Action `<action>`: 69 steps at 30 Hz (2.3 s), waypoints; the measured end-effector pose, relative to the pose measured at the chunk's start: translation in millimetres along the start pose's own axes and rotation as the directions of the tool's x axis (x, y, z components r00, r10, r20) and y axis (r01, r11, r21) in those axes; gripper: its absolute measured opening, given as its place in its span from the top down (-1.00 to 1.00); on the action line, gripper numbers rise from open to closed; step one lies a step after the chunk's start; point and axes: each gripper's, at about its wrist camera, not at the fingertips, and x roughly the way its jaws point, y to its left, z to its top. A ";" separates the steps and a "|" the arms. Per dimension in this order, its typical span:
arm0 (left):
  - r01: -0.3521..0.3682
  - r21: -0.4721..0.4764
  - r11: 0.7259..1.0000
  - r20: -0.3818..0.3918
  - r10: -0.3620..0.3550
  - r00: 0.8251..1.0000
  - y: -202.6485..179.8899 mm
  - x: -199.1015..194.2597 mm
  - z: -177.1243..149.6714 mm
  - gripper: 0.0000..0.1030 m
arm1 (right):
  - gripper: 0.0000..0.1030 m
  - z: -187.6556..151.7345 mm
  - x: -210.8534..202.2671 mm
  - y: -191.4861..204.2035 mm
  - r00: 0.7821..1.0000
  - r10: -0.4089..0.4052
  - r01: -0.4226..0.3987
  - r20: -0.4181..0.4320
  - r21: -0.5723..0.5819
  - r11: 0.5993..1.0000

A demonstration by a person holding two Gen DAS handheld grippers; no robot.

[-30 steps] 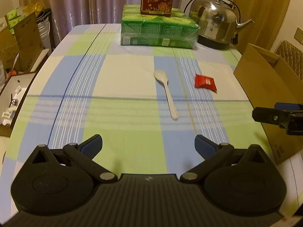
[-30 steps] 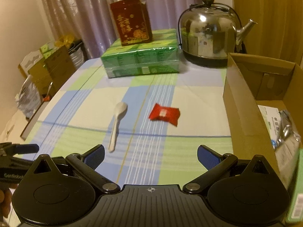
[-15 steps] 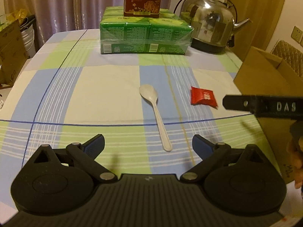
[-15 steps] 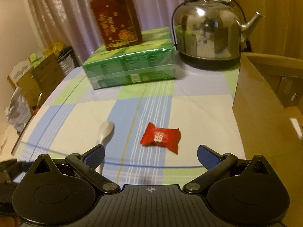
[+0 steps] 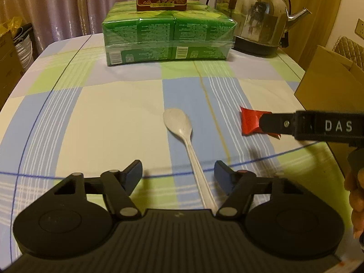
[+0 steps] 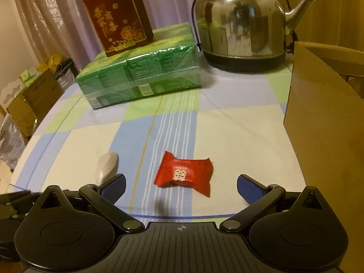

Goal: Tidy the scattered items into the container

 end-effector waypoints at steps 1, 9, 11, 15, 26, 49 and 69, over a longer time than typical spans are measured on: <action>0.000 0.001 1.000 -0.002 0.000 1.000 0.0 2.8 1.2 0.01 | -0.96 -0.4 1.8 -0.7 1.000 -0.004 0.004 -0.002 0.000 1.000; 0.032 -0.005 0.999 0.003 -0.032 0.999 -0.2 19.1 9.9 0.33 | -0.96 -3.1 13.2 -5.2 1.000 -0.014 0.014 -0.014 0.008 1.000; 0.034 -0.003 0.999 0.002 -0.034 0.999 -1.1 22.8 11.0 0.47 | -0.96 -3.0 15.0 -6.0 1.000 -0.015 0.015 -0.015 0.007 1.000; 0.026 0.005 1.000 0.008 -0.026 1.000 1.6 23.6 10.6 0.82 | -0.96 -4.3 17.6 -6.4 1.000 -0.017 0.017 -0.016 0.003 1.000; -0.025 0.039 0.999 0.019 0.025 1.000 25.2 10.9 2.1 0.92 | -0.96 -2.4 34.4 5.6 1.000 -0.023 0.023 -0.013 -0.021 1.000; -0.041 0.075 0.996 0.015 0.040 0.999 23.5 14.4 1.0 0.91 | 0.01 -12.3 31.8 21.6 0.992 -0.127 0.127 0.005 -0.105 0.986; 0.088 0.010 0.996 -0.089 -0.087 0.992 -22.2 -75.6 -96.3 0.92 | 0.21 -108.9 -90.9 17.8 0.990 0.034 -0.033 -0.140 0.010 0.999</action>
